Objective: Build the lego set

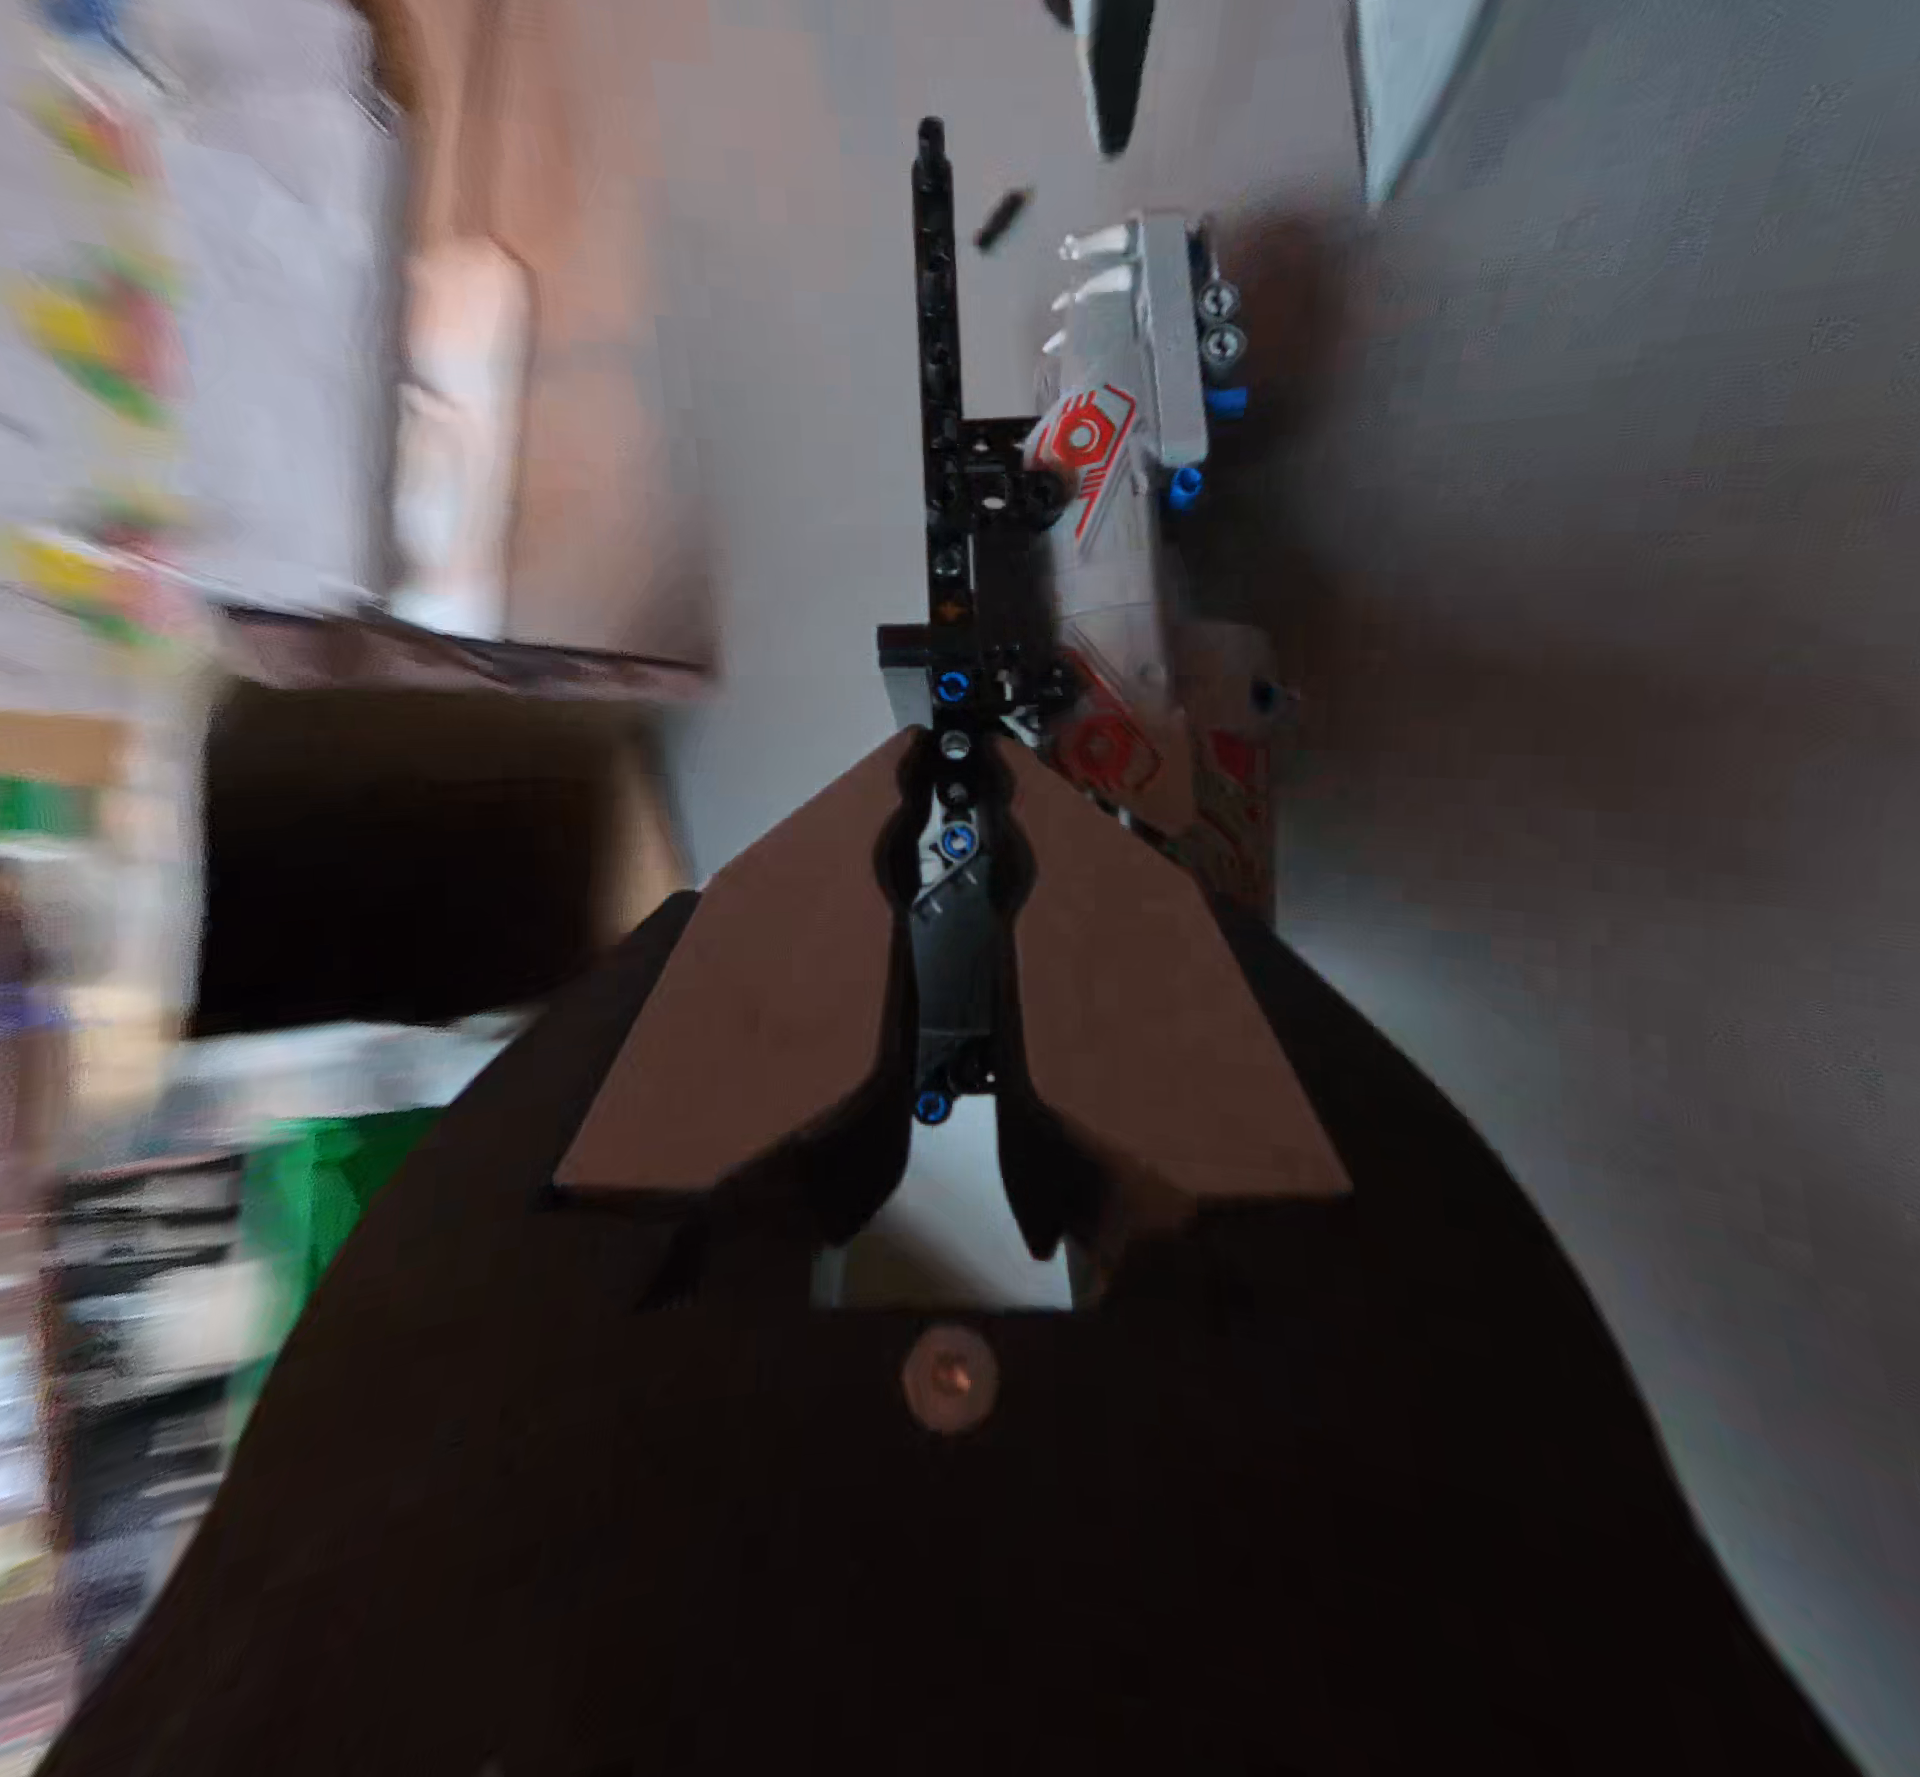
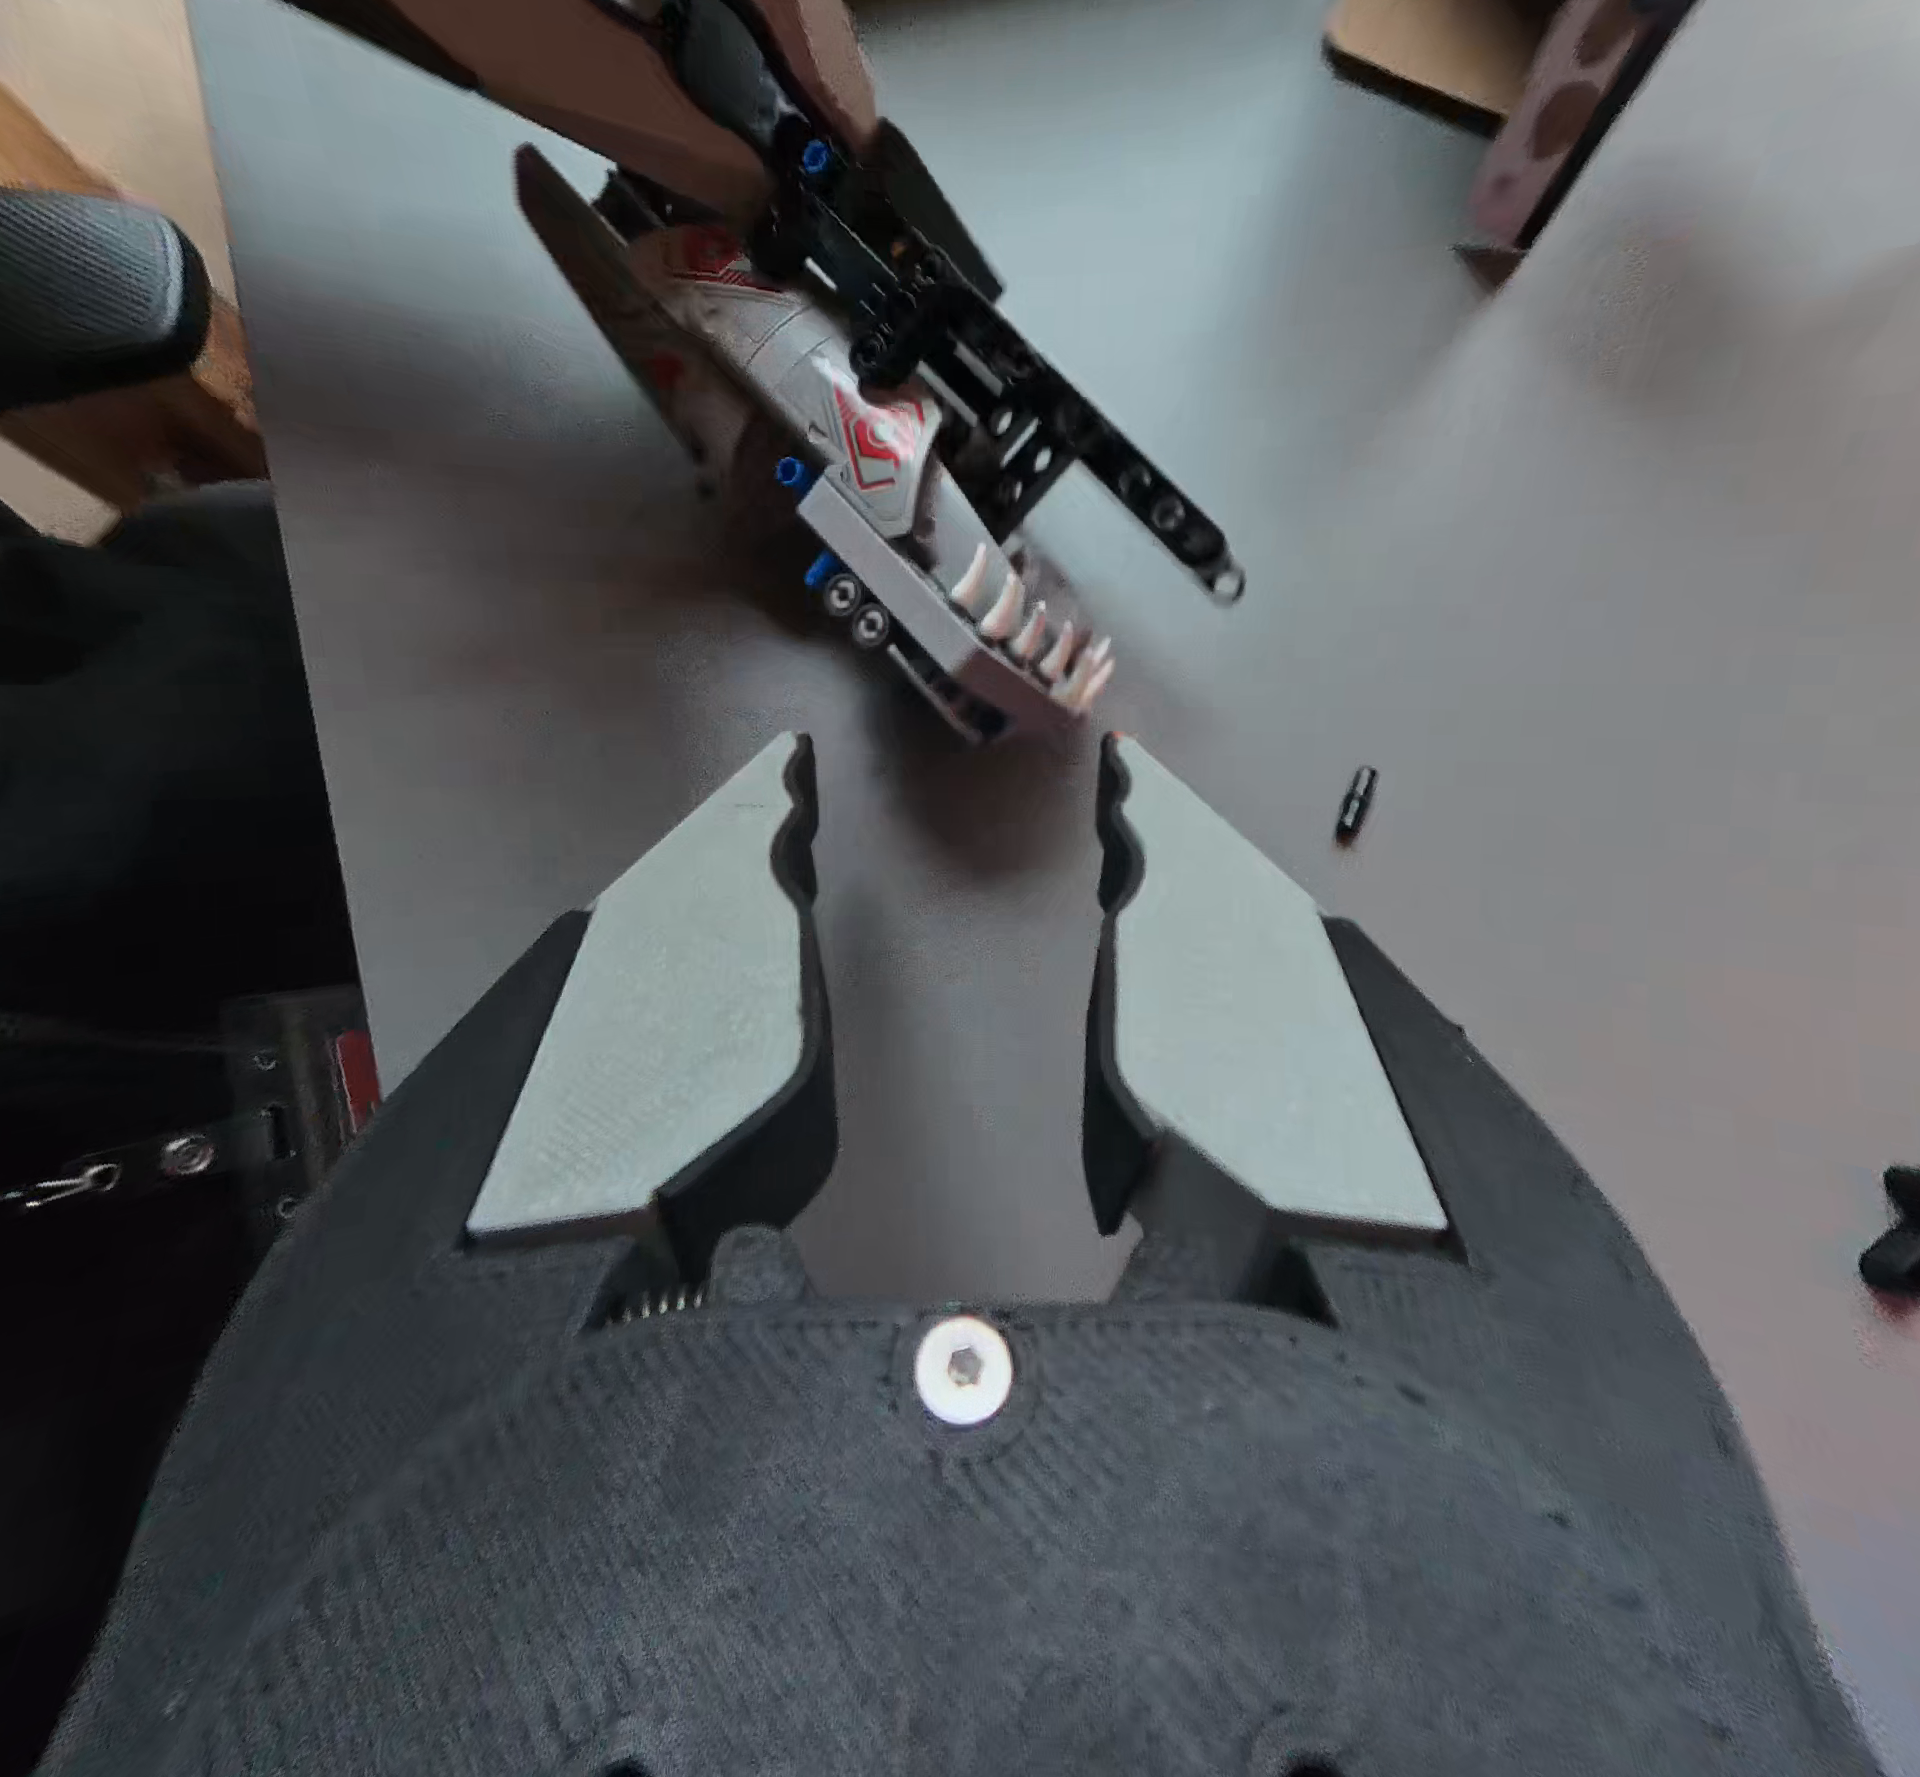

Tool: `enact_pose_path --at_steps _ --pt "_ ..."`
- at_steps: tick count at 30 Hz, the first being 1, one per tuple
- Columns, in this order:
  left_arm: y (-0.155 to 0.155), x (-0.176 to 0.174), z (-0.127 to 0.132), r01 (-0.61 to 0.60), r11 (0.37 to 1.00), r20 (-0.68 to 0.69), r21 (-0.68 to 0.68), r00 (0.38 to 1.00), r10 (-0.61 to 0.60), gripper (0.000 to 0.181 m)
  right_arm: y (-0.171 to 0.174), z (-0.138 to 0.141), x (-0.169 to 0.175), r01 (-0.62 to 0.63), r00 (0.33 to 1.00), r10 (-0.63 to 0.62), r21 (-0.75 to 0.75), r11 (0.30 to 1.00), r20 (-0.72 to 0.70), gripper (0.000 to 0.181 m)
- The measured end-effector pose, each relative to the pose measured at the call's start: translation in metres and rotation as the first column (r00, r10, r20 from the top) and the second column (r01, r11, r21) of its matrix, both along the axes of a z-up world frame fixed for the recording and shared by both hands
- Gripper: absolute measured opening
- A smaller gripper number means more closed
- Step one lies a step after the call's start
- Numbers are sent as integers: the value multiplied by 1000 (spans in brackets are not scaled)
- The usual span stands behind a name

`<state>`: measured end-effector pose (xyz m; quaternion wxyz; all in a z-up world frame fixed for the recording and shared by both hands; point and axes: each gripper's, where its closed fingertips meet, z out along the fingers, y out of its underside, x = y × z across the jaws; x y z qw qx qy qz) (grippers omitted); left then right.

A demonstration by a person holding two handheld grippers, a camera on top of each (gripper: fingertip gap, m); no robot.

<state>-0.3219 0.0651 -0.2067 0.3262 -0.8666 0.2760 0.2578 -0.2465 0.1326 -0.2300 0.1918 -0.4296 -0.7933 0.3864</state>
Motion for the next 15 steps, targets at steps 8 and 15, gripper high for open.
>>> enact_pose_path --at_steps 8,15 --pt "3 10 8 237 963 -619 124 778 -112 5 8 23 4 47 991 -72 -208 977 -115 52" --pt "-8 6 7 247 943 -548 220 832 -90 5 -17 20 -11 -10 990 2 -55 998 -139 52"
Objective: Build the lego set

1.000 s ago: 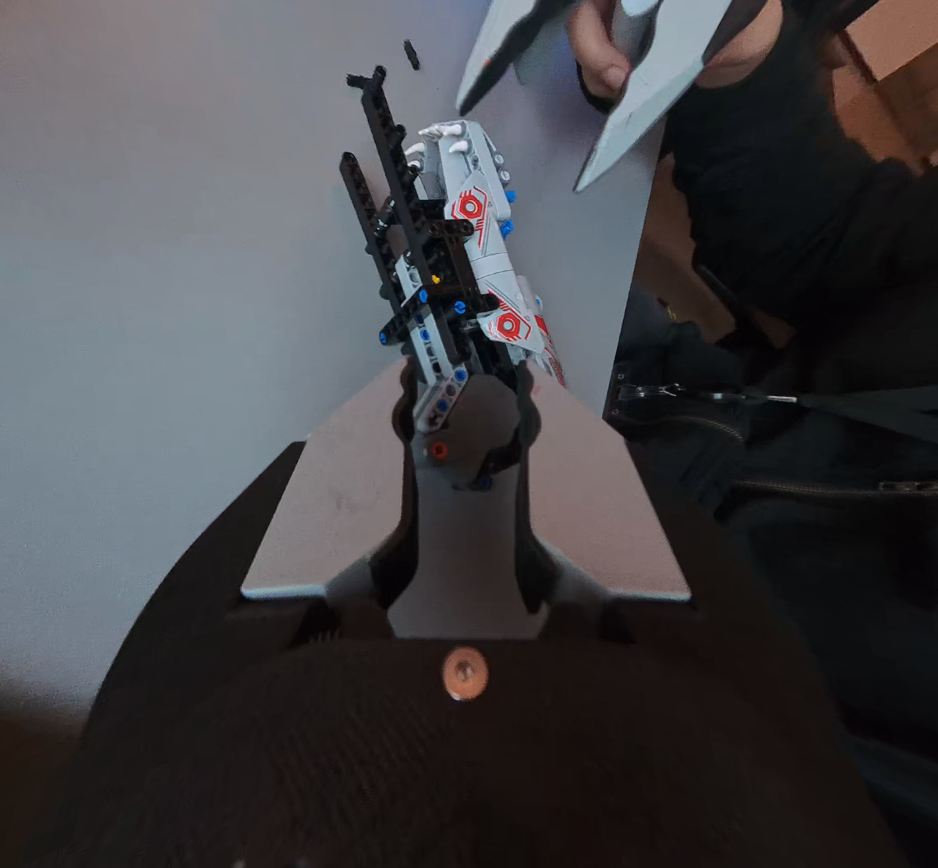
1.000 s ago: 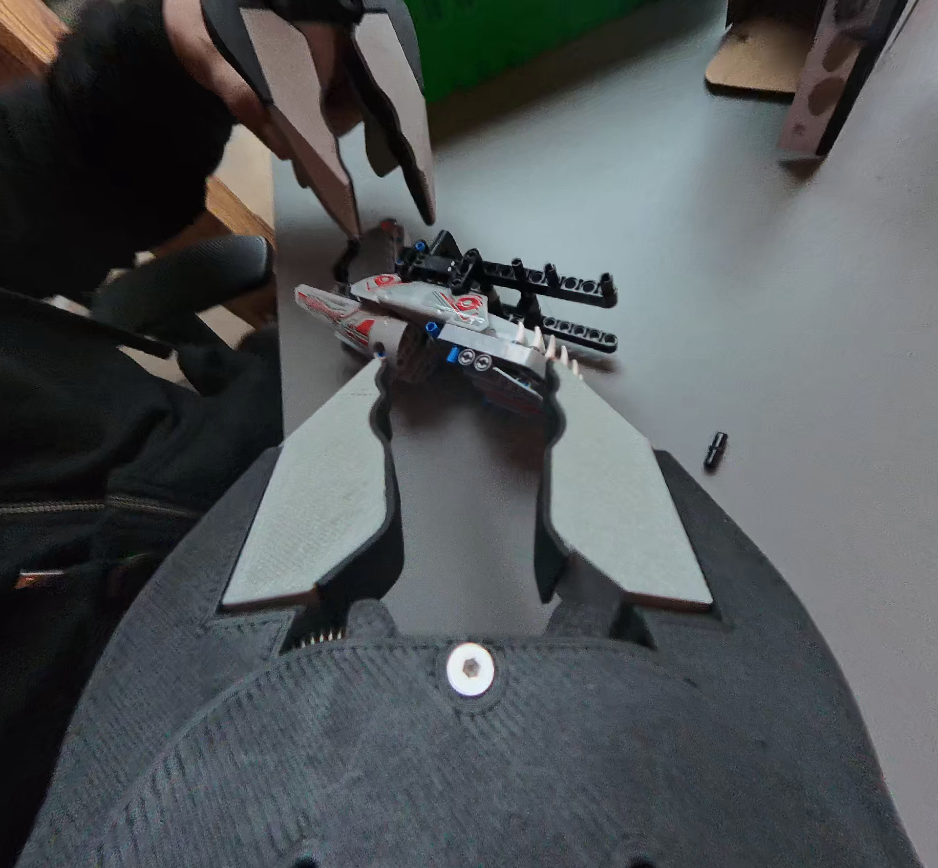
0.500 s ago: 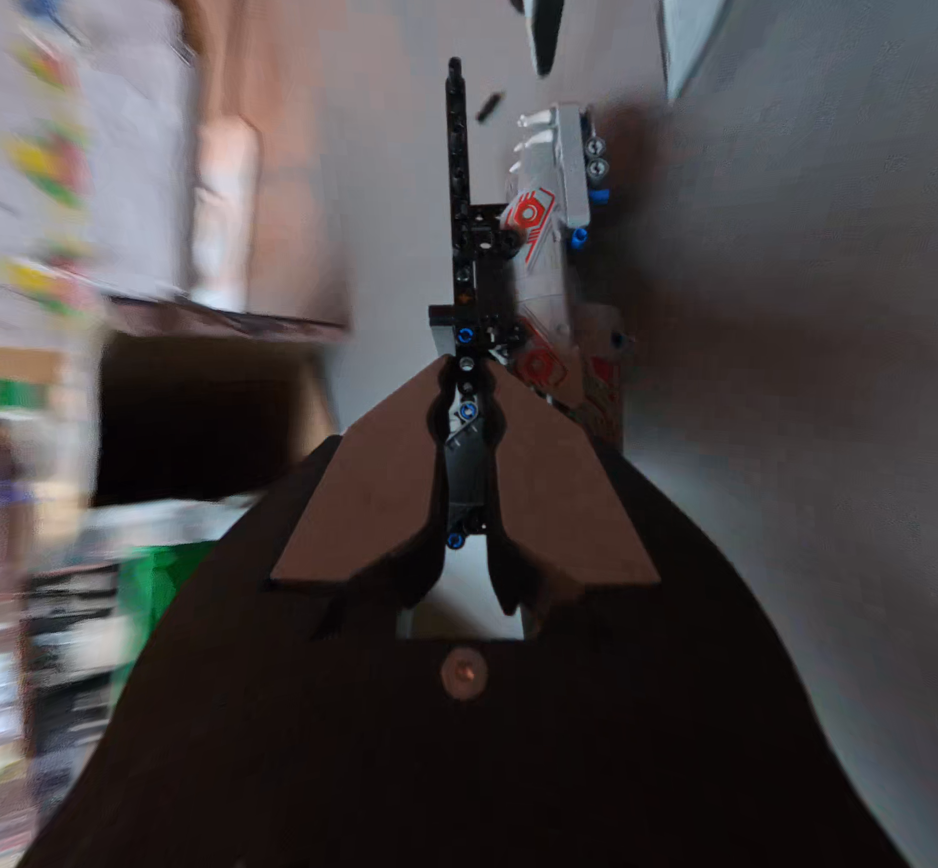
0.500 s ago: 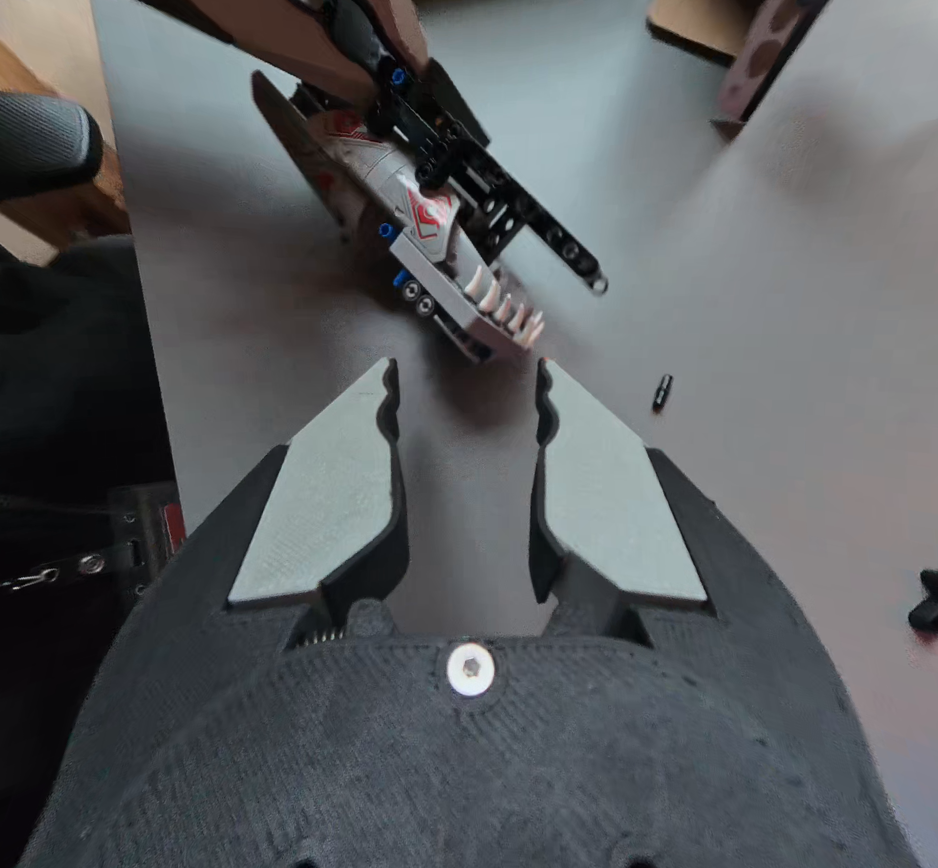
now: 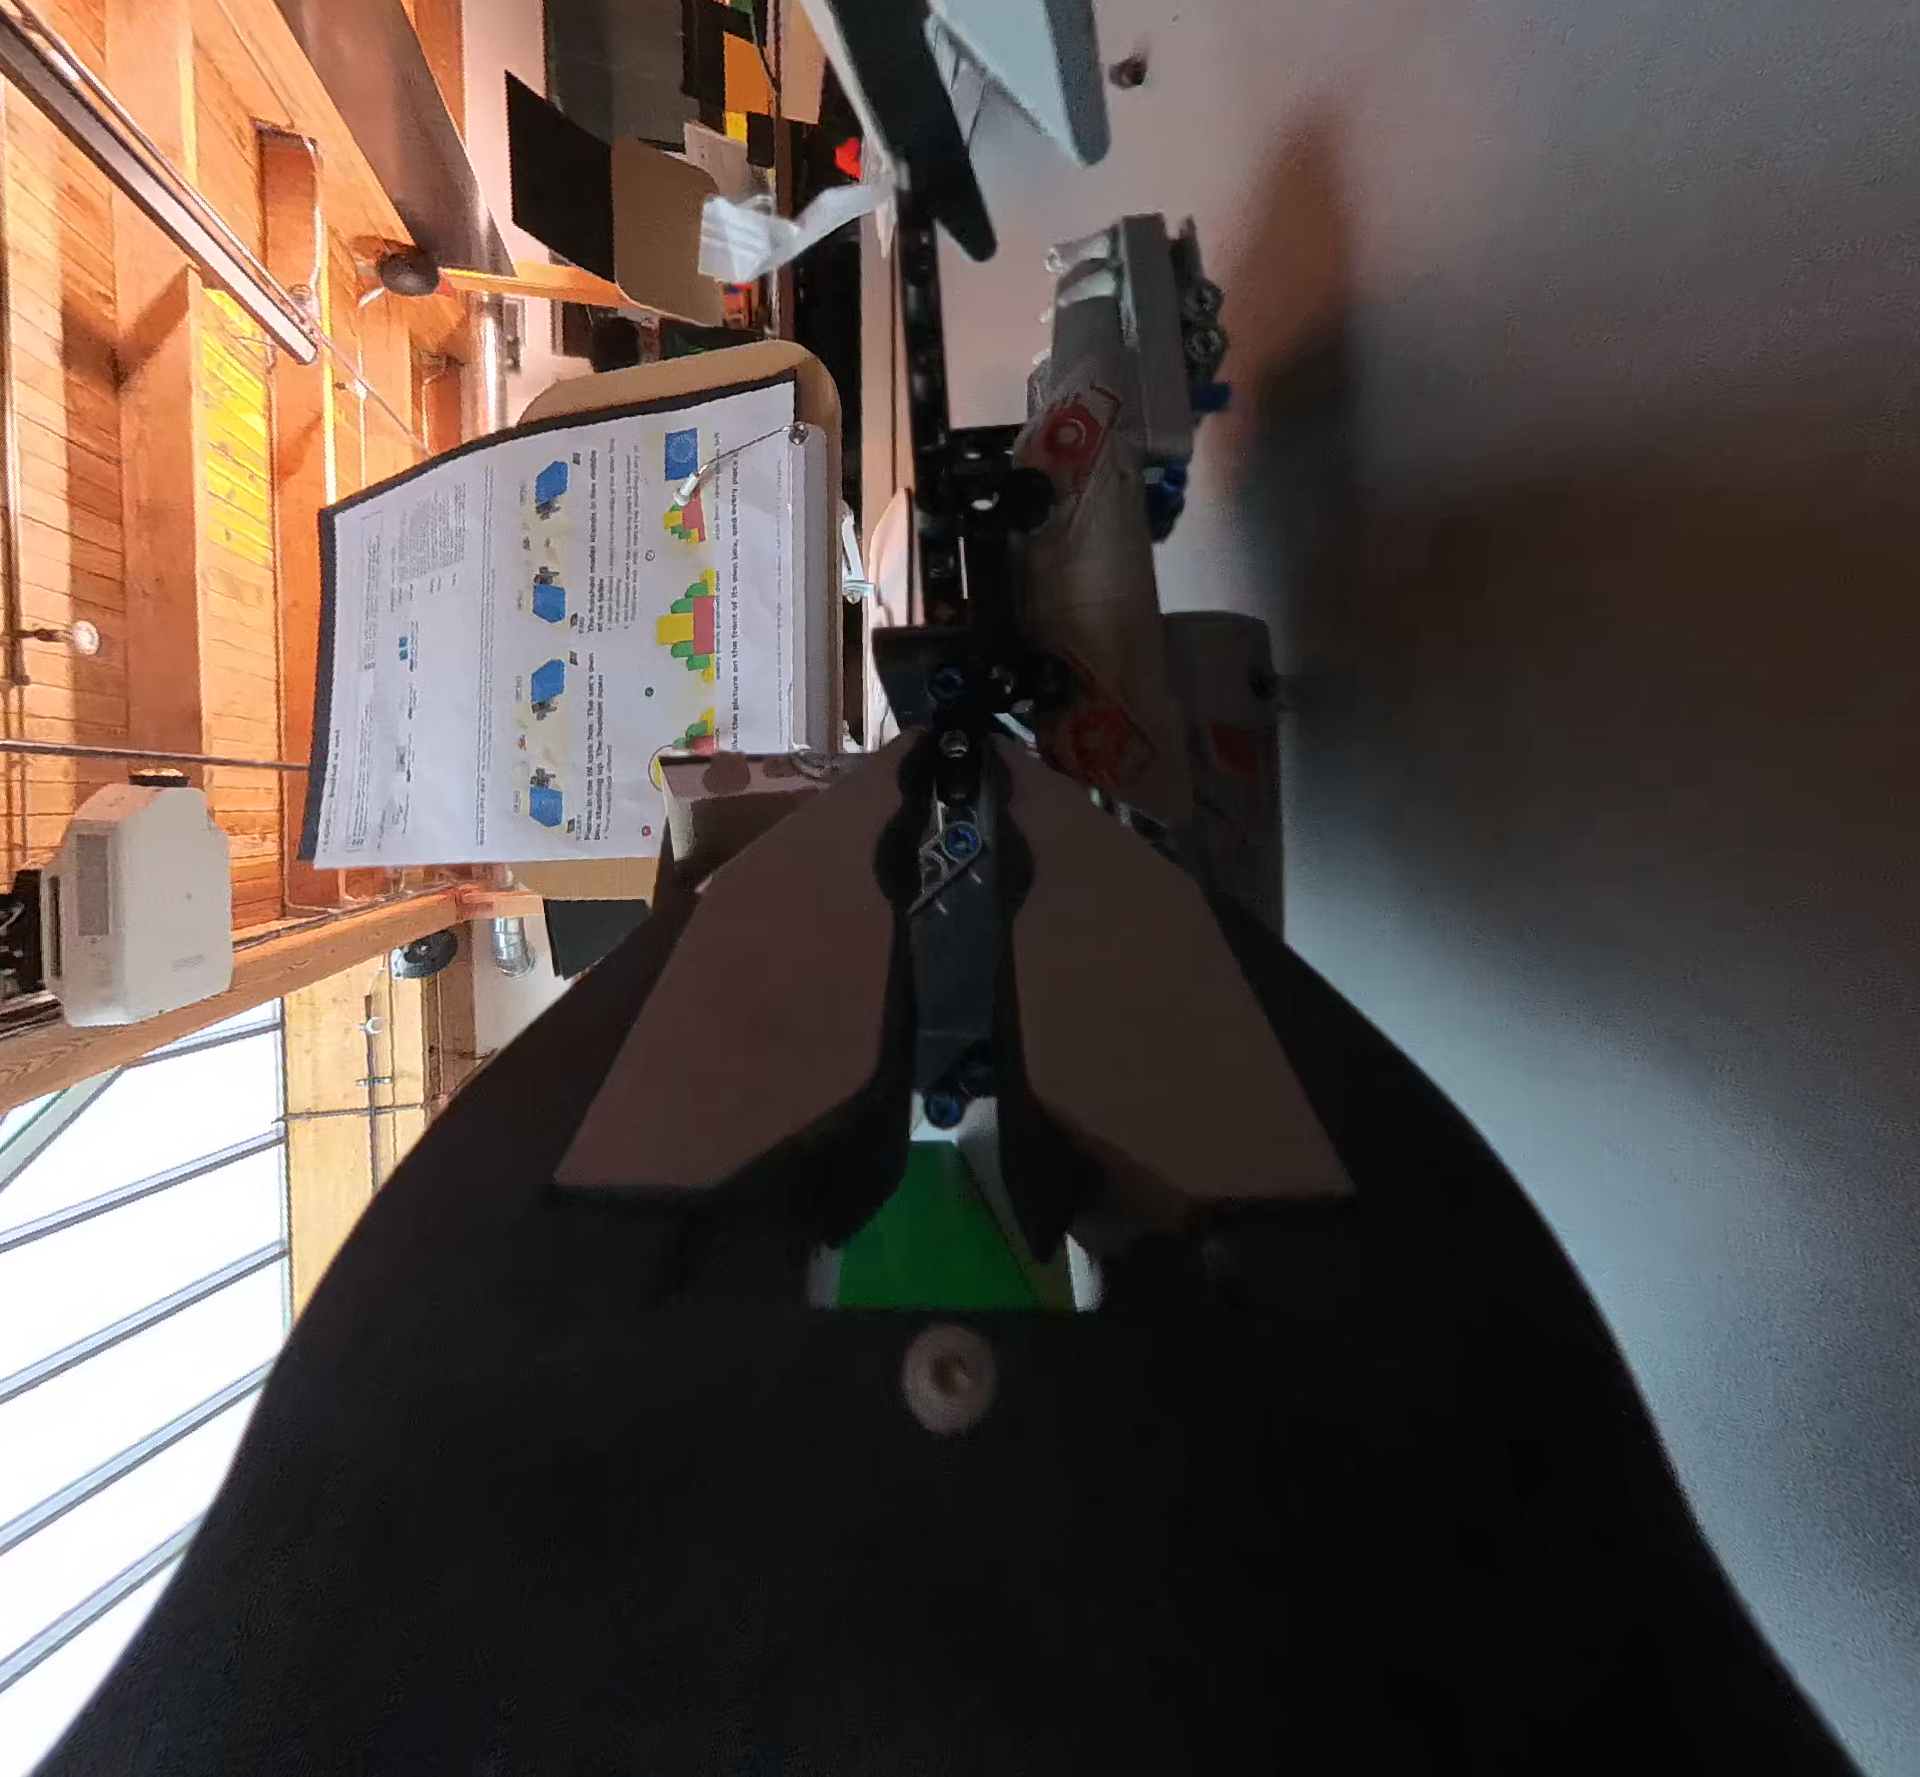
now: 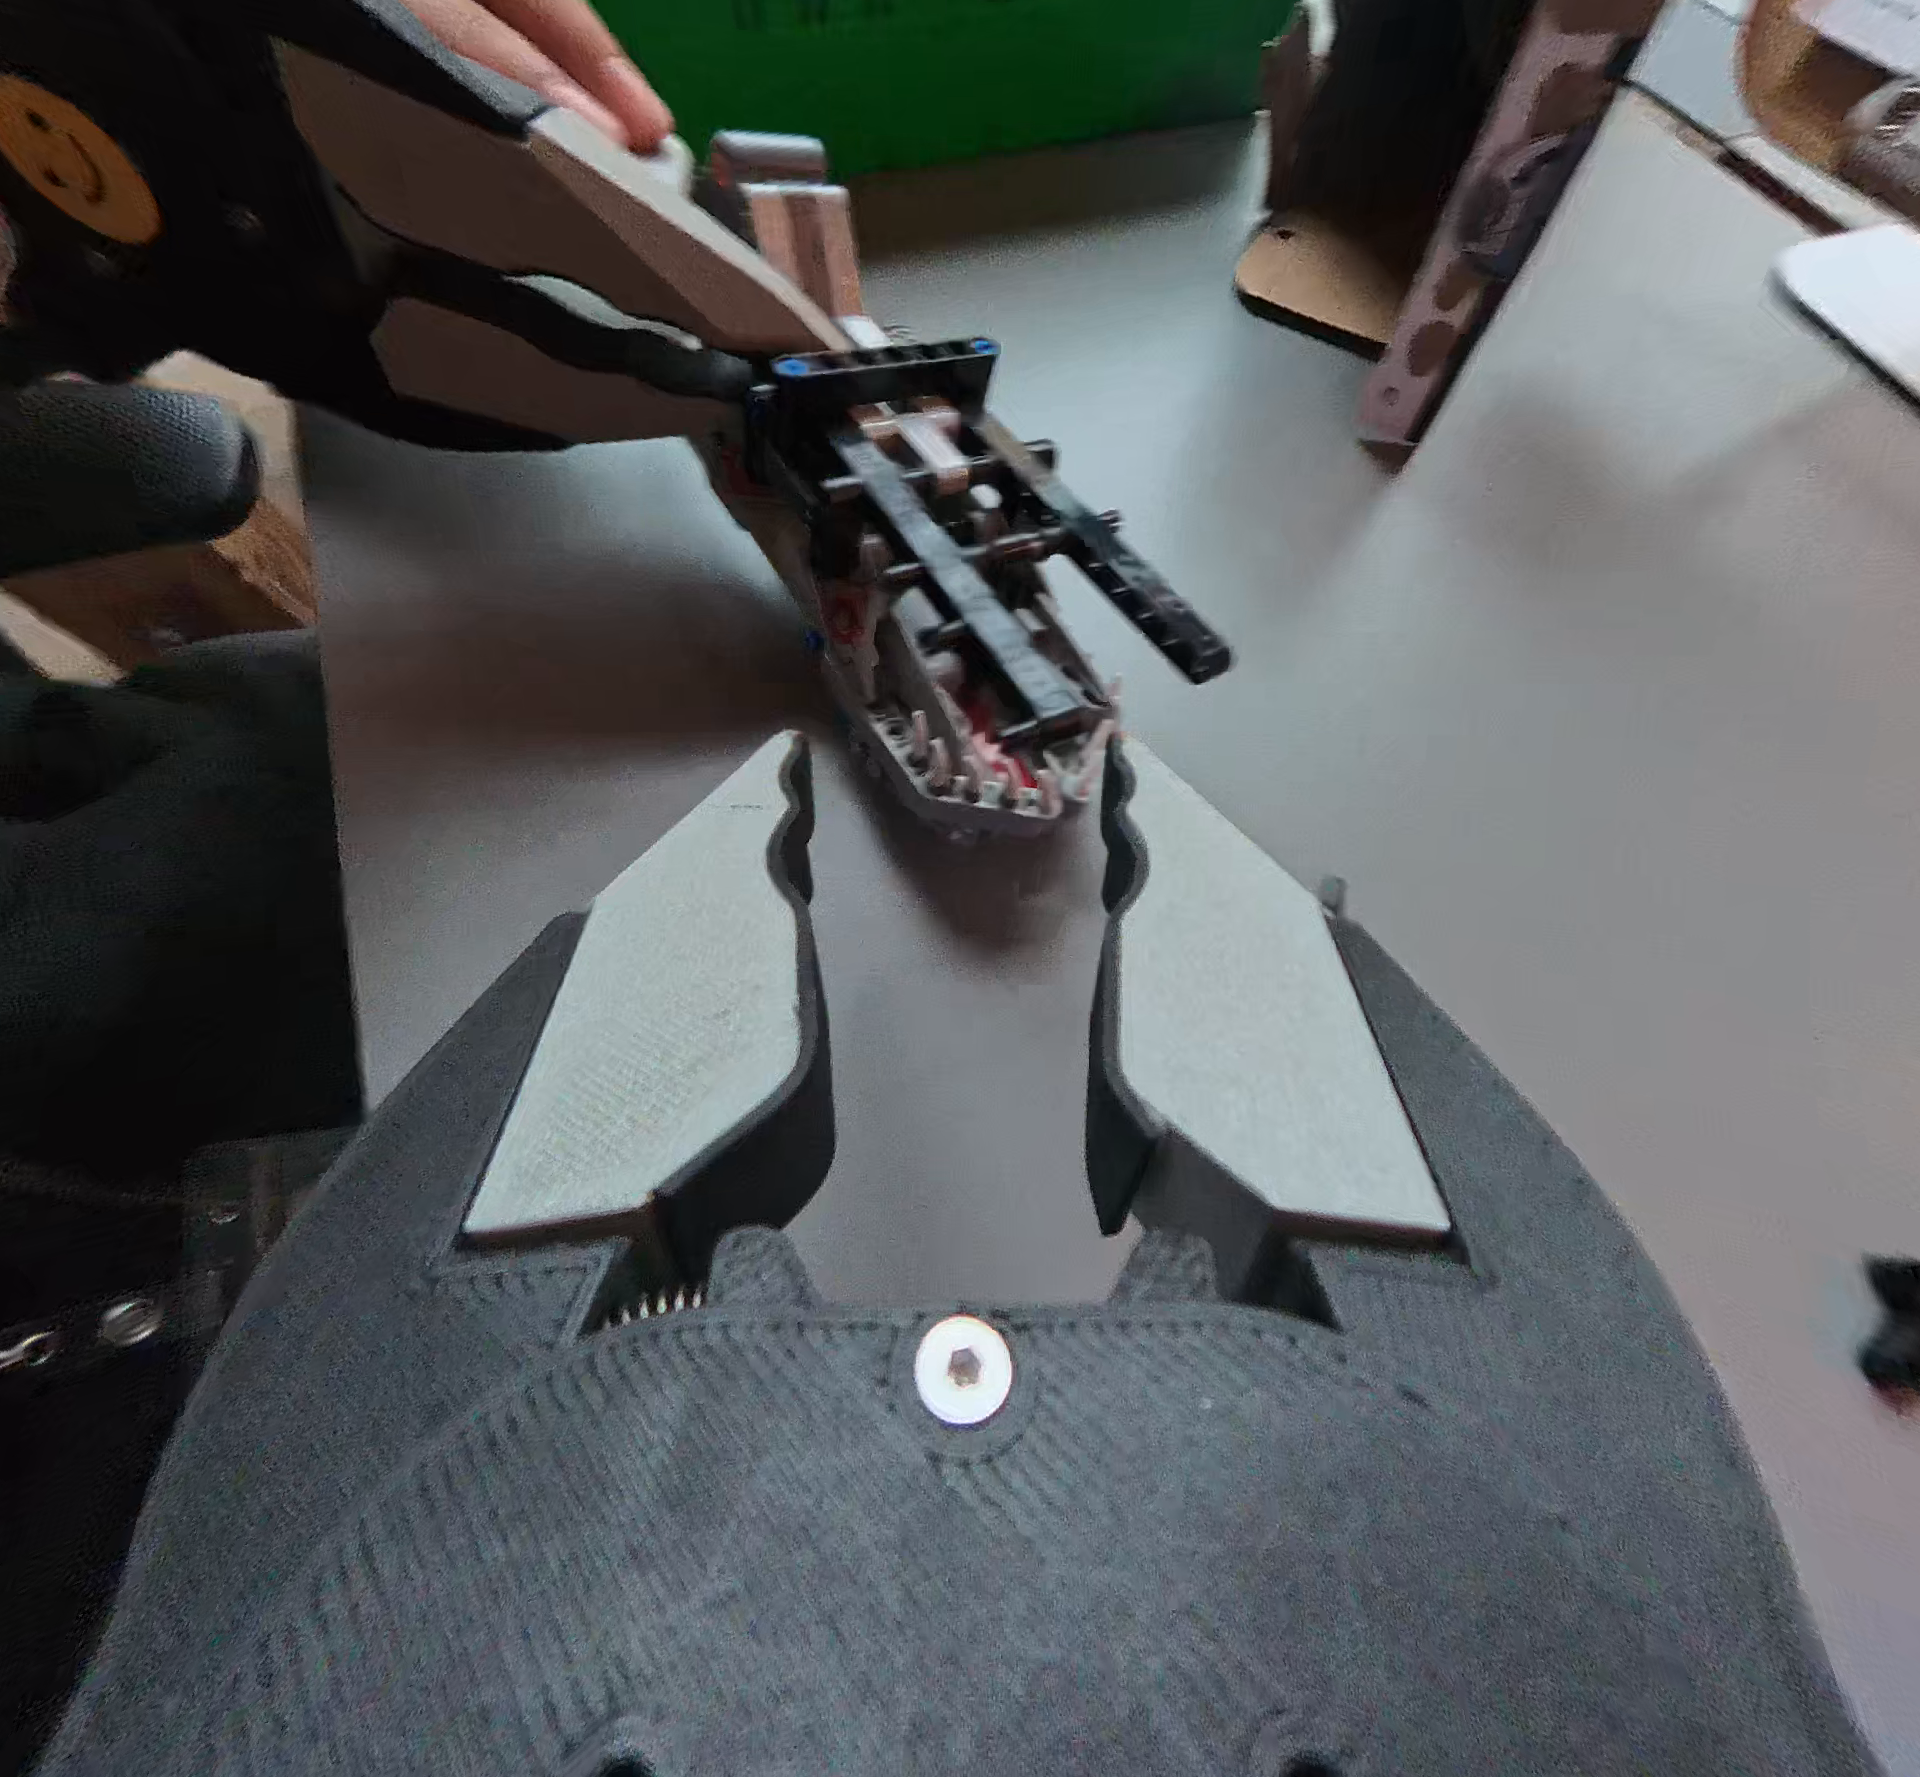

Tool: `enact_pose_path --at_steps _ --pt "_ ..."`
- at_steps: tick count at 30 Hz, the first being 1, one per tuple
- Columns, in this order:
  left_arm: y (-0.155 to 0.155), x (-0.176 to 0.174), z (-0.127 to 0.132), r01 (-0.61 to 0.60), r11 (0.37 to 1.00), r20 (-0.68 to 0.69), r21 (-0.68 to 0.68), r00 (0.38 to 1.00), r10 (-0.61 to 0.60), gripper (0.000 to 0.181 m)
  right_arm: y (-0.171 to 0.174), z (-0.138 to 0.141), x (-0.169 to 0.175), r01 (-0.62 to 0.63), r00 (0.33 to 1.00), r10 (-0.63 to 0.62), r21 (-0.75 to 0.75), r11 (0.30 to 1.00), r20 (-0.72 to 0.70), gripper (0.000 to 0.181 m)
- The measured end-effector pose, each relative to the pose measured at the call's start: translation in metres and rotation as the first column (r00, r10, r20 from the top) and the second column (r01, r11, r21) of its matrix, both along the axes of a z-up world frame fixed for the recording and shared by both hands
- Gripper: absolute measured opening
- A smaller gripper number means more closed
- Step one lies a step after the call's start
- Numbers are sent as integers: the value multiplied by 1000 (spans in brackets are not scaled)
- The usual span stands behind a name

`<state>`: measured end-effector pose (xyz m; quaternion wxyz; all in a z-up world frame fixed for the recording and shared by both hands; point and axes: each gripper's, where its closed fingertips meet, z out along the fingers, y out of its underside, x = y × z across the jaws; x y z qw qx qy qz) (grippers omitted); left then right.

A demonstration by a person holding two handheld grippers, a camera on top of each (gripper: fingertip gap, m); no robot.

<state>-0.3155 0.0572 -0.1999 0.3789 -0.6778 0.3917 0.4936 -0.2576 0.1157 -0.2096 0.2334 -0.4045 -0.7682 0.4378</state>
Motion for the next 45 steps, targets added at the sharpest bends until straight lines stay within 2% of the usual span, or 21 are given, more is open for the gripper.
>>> enact_pose_path --at_steps 2,4,6,8,10,13,15,16,18,19,21,23,25,27,29,30,32,33,36,37,45 --pt "-7 2 0 17 999 0 30 1000 -17 5 -15 -2 4 -44 999 44 -9 999 -4 47" --pt "-11 14 1 78 995 -26 57 997 -77 5 -12 -5 2 12 999 -9 72 997 -47 42" --pt "-14 21 1 107 990 -55 89 993 -102 5 -14 5 3 47 990 -35 84 995 -133 43" --pt "-14 21 1 112 989 -69 100 992 -106 5 -24 15 7 10 985 0 62 998 -170 44" --pt "-13 22 2 125 987 -50 98 991 -121 5 -28 13 8 -17 989 33 108 994 -147 42" --pt "-11 26 2 145 985 -43 91 989 -142 5 -29 -2 5 -42 997 54 183 982 -58 18" --pt "-12 24 1 121 989 52 83 991 -125 5 -31 0 5 -45 993 67 224 974 -93 17" --pt "-14 25 0 106 992 154 70 981 -115 7 -33 1 5 -51 991 81 252 966 -110 17" --pt "-21 31 3 101 995 397 23 912 -102 18 -34 1 7 -52 985 102 321 946 -140 16" --pt "-25 36 10 118 993 514 12 851 -107 31 -34 1 7 -49 982 110 351 935 -154 15" --pt "-31 32 25 115 993 686 -5 724 -80 40 -35 1 7 -50 975 132 404 914 -178 15" --pt "-33 15 31 81 994 775 -68 632 2 56 -36 1 8 -58 972 148 427 902 -182 15" --pt "-37 14 19 157 973 841 -172 538 62 56 -37 3 7 -62 969 158 436 898 -187 16" --pt "-37 7 1 171 954 874 -248 464 144 60 -38 2 7 -65 969 161 435 898 -186 16" --pt "-39 16 -17 246 918 903 -310 378 204 52 -37 2 7 -71 969 162 421 904 -184 16" --pt "-37 19 -22 252 916 908 -311 364 209 46 -36 1 8 -73 970 161 411 909 -183 16" --pt "-33 22 -26 272 924 910 -269 385 152 26 -35 -1 8 -80 967 168 400 913 -191 16" --pt "-30 24 -22 278 934 919 -224 380 107 26 -32 -3 8 -83 969 167 393 916 -184 16" --pt "-19 30 -7 265 958 953 -111 303 26 25 -24 -20 8 -104 982 150 341 934 -113 16" --pt "-16 29 -7 243 964 952 -109 306 30 26 -20 -22 6 -90 984 134 327 941 -114 17" --pt "-7 26 -8 242 970 971 -31 236 -28 26 -1 -7 8 -43 991 60 140 989 -120 25"
